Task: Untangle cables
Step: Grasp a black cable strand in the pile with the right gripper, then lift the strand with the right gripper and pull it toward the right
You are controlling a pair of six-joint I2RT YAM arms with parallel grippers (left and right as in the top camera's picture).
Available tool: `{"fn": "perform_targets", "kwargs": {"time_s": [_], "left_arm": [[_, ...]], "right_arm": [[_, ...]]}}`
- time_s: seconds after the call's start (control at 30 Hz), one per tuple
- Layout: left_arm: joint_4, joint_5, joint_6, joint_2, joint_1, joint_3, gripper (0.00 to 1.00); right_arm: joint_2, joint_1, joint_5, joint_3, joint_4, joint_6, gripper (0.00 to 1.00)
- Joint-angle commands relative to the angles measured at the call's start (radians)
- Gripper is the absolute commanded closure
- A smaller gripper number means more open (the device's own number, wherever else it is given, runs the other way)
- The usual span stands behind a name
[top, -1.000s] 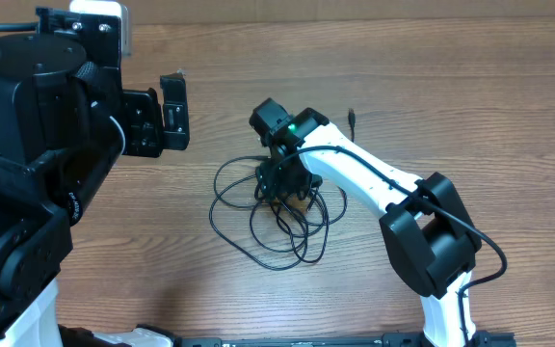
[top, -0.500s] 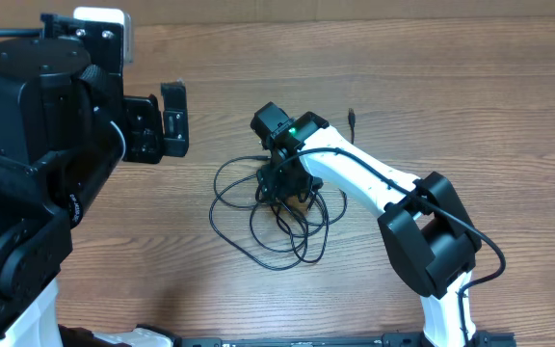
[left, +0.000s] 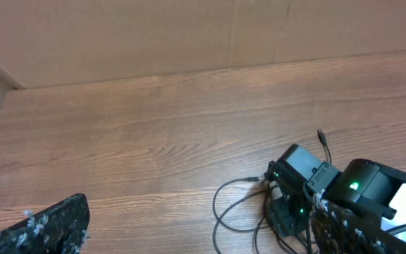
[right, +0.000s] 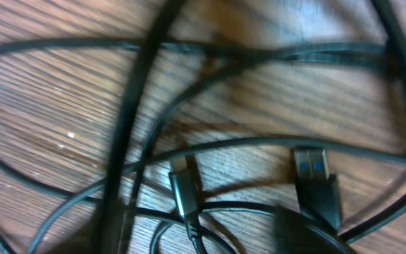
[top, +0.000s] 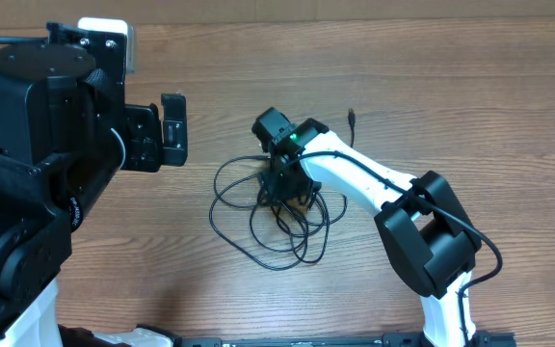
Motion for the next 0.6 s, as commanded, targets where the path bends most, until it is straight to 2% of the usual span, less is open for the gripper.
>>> {"fn": "perform_targets", "kwargs": {"time_s": [0.0,0.3,0.47,0.57], "left_arm": [[-0.008,-0.004,-0.005,-0.002,0.002,0.006,0.00],[-0.008,-0.004,-0.005,-0.002,0.002,0.006,0.00],[-0.008,-0.004,-0.005,0.000,0.002,0.006,0.00],[-0.009,-0.003,-0.005,0.000,0.002,0.006,0.00]], "right_arm": [[-0.006,-0.002,-0.002,-0.019,-0.001,0.000,0.96],[-0.104,-0.002,0.024,0.135,-0.162,-0.026,0.96],[-0.210,-0.002,0.098,0.387,-0.319,-0.034,0.96],[-0.249,-0.003,0.116,0.608,-0.413,-0.034,0.96]]}}
